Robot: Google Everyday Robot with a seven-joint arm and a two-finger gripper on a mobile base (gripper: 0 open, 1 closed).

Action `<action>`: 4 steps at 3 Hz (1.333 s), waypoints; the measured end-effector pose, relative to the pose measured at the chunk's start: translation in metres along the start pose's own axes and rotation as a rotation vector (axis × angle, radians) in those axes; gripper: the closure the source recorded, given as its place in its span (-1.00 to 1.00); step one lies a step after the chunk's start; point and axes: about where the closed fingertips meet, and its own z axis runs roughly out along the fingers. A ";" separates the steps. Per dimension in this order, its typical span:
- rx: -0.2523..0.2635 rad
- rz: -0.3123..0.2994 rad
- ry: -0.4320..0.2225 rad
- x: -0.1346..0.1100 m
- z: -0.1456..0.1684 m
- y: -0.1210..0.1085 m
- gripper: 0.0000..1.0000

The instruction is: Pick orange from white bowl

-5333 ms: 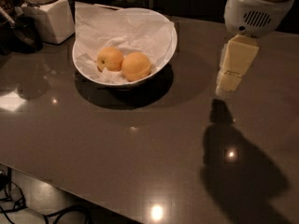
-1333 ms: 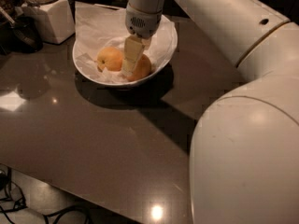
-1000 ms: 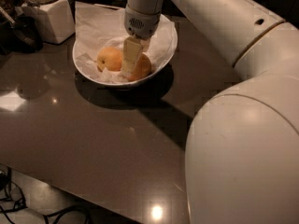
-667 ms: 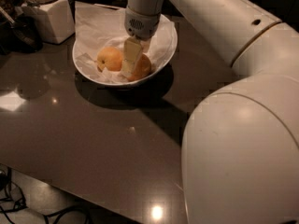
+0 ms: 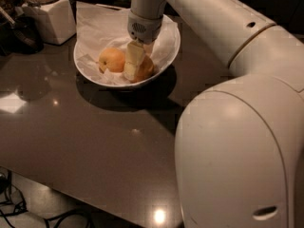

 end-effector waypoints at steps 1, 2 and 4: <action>-0.017 0.005 0.007 0.000 0.009 -0.002 -0.60; -0.018 0.005 0.008 0.000 0.009 -0.002 -0.09; 0.017 -0.023 -0.061 -0.001 -0.005 0.000 0.84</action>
Offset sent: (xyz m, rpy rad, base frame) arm 0.0020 0.0008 -0.0076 -0.0007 0.0165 -0.0012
